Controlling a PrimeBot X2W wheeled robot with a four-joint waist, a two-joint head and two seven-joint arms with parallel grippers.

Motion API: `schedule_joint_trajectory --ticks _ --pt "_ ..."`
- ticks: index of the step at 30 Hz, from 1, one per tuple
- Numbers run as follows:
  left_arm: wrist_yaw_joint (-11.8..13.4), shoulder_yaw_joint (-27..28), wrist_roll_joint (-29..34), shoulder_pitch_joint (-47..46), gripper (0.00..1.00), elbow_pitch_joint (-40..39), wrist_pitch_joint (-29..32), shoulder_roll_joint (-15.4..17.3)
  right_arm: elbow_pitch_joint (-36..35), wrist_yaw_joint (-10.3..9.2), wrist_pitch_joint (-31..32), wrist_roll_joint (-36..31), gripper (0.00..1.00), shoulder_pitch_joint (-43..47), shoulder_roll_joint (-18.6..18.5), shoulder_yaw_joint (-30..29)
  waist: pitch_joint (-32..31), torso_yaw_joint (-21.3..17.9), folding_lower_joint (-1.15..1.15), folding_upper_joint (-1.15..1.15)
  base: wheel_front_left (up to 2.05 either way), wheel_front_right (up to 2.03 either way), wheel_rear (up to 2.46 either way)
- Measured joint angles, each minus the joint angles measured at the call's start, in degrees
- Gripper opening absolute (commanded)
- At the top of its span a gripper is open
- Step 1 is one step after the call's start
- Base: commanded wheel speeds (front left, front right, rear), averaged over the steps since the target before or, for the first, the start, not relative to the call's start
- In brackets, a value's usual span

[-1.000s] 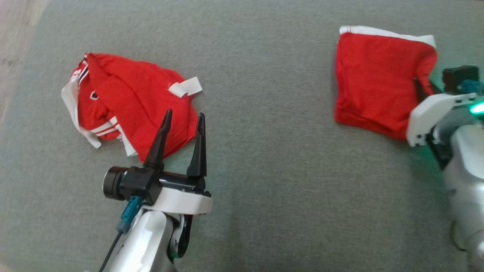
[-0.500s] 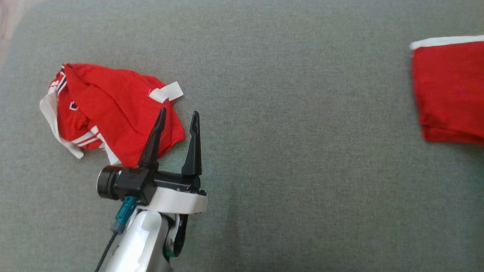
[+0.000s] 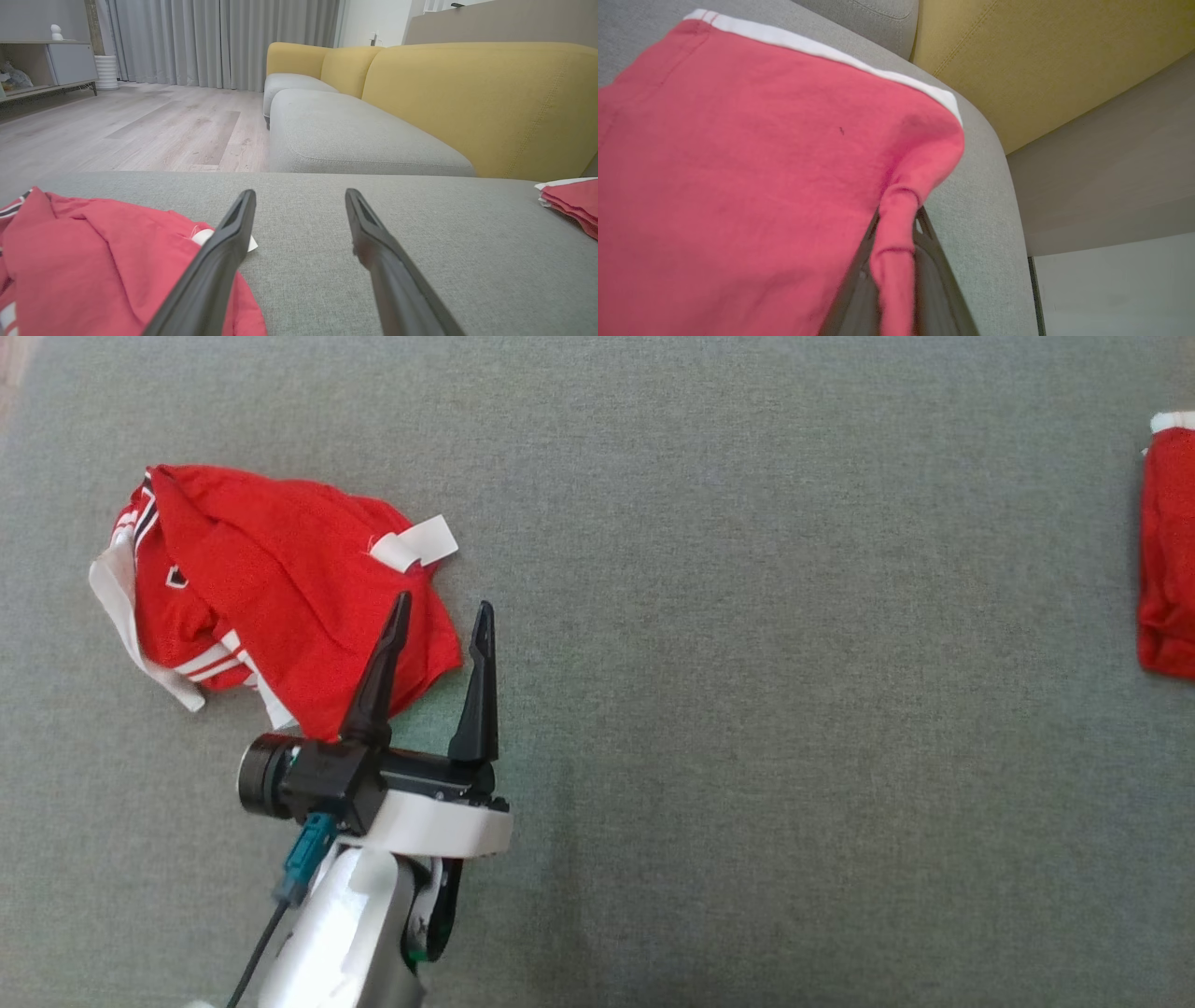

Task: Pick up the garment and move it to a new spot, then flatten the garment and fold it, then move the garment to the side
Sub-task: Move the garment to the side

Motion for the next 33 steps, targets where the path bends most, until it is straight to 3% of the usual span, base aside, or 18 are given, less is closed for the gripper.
schedule_joint_trajectory --ticks 4,5,6,7,18,25,33 --pt "0.0 0.0 0.0 -0.5 1.00 0.1 0.0 0.0 0.9 0.01 -0.2 -1.3 0.00 -0.3 0.2 -2.1 -0.4 -0.1 0.00 0.00 0.00 0.00 0.00" --pt "0.0 0.0 0.0 -0.5 1.00 0.2 0.0 0.0 0.9 0.01 -0.7 -1.7 0.07 -0.4 0.3 -2.6 -0.6 -0.2 0.00 0.00 0.00 0.00 0.00" --pt "0.0 0.0 0.0 -0.5 1.00 0.2 0.0 0.0 0.9 0.00 -1.2 -2.3 0.76 -0.6 0.5 -3.2 -0.8 -0.2 0.00 0.00 0.00 0.00 0.00" --pt "0.0 0.0 0.0 -0.5 1.00 0.3 0.0 0.0 0.8 0.00 -1.6 -2.8 1.00 -0.7 0.8 -3.9 -1.1 -0.4 0.00 0.00 0.00 0.00 0.00" --pt "0.0 0.9 0.0 0.0 1.00 0.5 0.0 0.0 -5.0 0.01 -7.2 -6.9 1.00 -1.3 6.1 -9.6 -5.7 -1.6 -0.01 0.00 0.00 0.00 0.00" --pt "0.1 1.9 0.0 3.7 1.00 0.5 0.0 0.0 -15.6 0.01 -10.0 -5.8 1.00 -0.3 15.2 -10.3 -10.6 -2.2 -0.01 0.00 0.00 0.00 0.00" --pt "-0.1 4.3 0.0 6.7 1.00 0.2 0.0 0.0 -31.6 0.00 -10.0 -0.2 1.00 8.4 27.2 -11.2 -15.7 -2.5 -0.02 0.00 0.00 0.00 0.00"
